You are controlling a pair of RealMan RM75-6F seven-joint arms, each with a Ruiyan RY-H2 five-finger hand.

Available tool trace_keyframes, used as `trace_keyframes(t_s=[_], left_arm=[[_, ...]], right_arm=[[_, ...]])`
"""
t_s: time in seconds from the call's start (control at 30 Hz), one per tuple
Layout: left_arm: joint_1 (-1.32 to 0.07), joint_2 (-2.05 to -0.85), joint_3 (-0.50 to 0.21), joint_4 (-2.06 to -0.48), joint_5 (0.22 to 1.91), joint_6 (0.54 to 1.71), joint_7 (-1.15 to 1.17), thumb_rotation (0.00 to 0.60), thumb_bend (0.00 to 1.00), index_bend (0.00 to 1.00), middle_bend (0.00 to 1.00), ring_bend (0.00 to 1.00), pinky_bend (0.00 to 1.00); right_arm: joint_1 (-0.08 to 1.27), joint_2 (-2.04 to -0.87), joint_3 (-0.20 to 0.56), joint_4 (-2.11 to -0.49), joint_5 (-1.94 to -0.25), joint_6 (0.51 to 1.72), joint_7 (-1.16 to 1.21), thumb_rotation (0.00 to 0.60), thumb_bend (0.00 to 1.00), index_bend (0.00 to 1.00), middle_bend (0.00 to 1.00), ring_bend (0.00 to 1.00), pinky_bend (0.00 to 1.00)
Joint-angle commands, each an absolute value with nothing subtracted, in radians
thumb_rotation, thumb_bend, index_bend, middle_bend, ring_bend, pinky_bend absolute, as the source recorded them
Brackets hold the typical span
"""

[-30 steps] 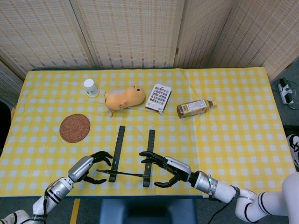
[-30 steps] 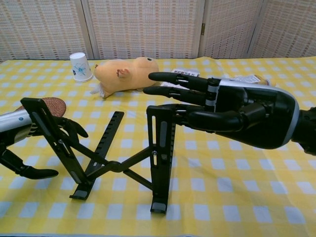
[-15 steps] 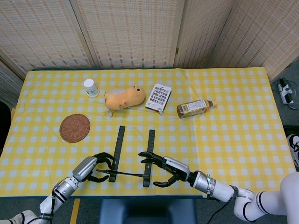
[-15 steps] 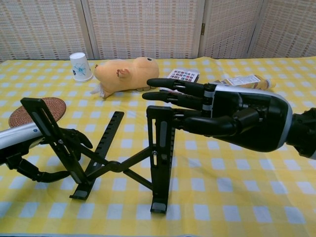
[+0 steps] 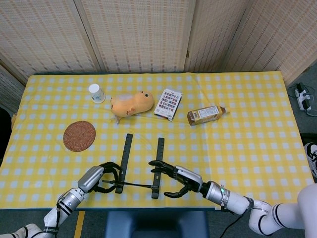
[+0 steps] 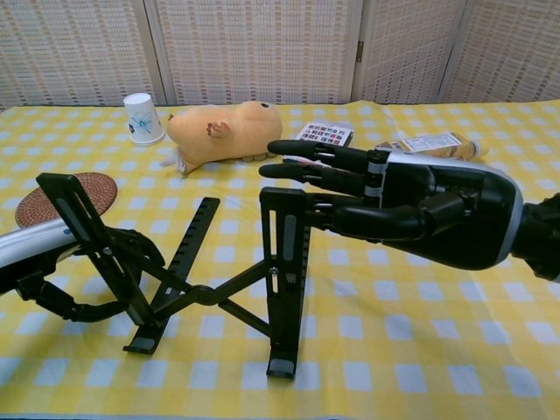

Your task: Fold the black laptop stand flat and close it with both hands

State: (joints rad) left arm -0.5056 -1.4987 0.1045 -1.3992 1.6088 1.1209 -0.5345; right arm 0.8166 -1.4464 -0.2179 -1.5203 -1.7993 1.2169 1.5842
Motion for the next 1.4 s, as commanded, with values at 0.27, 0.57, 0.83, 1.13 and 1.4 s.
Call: trace_keyframes(t_s=[0.27,0.57,0.83,1.13,1.4], left_arm=[[-0.500,-1.499,0.101,-1.401,1.604,1.120,-0.526,0.600,0.37,0.58,0.33,0.23,0.28],[-0.499,-1.500,0.103,-1.402,1.609,1.117,-0.531,0.600,0.39,0.60,0.35,0.24,0.28],[-0.496,-1.500,0.105,-1.411,1.614,1.119,-0.546,0.600,0.46,0.64,0.37,0.25,0.28],[-0.491,-1.485,0.106,-1.453,1.604,1.115,-0.545,0.600,0.47,0.63,0.38,0.26,0.27],[-0.482,-1.464,0.110,-1.489,1.605,1.122,-0.530,0.600,0.46,0.49,0.38,0.23,0.24]], right_arm=[[0.812,-1.450,-0.219,-1.514,-1.802,1.219,1.591,0.600,0.36,0.00,0.04,0.09,0.00],[0.810,-1.454,-0.222,-1.511,-1.804,1.217,1.594,0.600,0.36,0.00,0.04,0.09,0.00],[0.806,-1.455,-0.223,-1.509,-1.803,1.216,1.591,0.600,0.36,0.00,0.04,0.09,0.00],[0.800,-1.446,-0.220,-1.497,-1.794,1.192,1.483,0.600,0.36,0.00,0.04,0.09,0.00],[0.775,-1.464,-0.186,-1.534,-1.735,1.105,1.073,0.600,0.36,0.00,0.04,0.08,0.00]])
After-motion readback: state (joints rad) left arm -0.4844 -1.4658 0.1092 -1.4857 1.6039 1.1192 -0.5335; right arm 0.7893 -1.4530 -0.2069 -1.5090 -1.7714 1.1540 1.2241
